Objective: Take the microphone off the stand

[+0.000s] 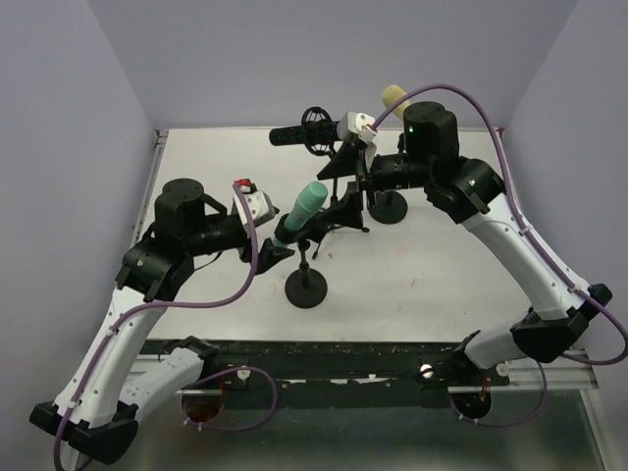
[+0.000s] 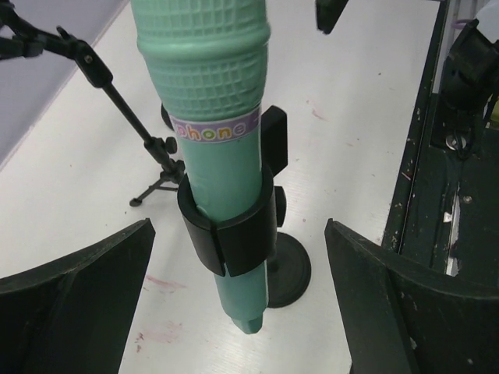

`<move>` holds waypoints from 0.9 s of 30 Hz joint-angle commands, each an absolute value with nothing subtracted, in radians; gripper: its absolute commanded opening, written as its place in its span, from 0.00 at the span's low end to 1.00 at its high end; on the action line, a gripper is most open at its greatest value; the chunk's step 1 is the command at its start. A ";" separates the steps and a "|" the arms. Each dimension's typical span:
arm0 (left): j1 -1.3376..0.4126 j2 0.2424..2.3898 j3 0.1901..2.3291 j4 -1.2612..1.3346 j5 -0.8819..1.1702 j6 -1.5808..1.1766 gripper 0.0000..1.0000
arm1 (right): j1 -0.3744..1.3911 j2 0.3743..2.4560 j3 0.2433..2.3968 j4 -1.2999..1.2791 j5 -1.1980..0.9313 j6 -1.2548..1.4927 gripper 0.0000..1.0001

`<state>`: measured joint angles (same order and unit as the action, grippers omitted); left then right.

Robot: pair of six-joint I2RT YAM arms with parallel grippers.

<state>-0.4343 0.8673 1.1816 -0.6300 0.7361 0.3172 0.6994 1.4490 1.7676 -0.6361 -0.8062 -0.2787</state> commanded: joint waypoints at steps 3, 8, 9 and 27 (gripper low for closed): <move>-0.439 0.902 1.141 -0.592 0.696 0.281 0.97 | 0.707 1.499 1.756 -0.566 -0.891 -0.222 0.98; -0.433 0.917 1.131 -0.584 0.744 0.267 0.92 | 0.709 1.511 1.738 -0.528 -0.908 -0.201 0.96; -0.433 0.916 1.121 -0.577 0.747 0.259 0.92 | 0.707 1.517 1.732 -0.520 -0.914 -0.193 0.96; -0.439 1.035 1.341 -0.496 0.907 0.194 0.96 | 0.710 1.445 1.648 -0.672 -0.784 -0.340 1.00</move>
